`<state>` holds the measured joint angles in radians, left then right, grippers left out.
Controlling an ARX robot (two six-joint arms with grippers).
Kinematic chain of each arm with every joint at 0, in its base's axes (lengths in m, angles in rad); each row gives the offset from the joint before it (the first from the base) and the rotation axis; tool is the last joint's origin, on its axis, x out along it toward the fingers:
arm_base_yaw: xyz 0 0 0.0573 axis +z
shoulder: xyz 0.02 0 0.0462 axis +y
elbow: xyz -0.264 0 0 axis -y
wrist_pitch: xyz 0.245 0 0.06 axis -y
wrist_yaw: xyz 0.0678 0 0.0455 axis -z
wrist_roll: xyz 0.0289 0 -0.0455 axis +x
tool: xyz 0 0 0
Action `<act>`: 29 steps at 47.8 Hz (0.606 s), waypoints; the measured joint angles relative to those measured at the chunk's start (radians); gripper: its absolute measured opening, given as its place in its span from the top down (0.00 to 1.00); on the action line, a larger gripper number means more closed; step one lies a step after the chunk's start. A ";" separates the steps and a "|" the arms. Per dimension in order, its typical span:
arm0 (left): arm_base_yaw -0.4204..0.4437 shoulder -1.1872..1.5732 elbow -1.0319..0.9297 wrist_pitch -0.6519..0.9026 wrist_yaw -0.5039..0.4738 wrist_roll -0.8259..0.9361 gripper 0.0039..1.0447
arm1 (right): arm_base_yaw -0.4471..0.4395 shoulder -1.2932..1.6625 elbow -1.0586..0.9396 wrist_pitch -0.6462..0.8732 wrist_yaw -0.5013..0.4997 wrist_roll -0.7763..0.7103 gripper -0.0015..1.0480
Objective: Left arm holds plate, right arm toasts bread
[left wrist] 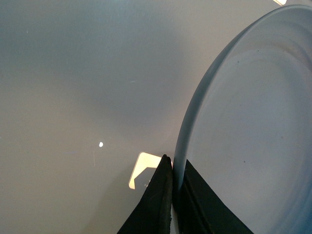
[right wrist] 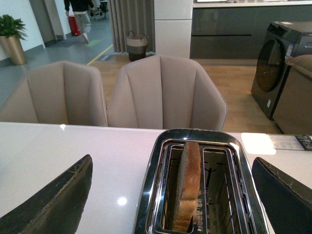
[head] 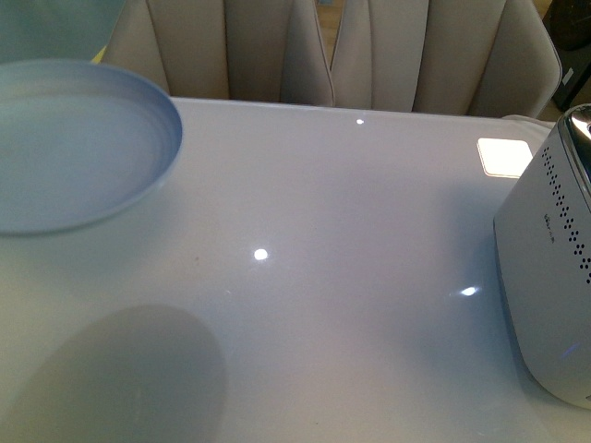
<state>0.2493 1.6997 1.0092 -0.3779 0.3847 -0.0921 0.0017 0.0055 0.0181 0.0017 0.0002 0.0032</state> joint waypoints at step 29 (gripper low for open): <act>0.191 0.055 -0.328 0.230 0.047 0.111 0.97 | 0.000 0.000 0.000 0.000 0.000 0.000 0.08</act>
<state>0.4404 1.7542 0.6815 -0.1474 0.4320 0.0189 0.0013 0.0055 0.0181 0.0017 0.0002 0.0032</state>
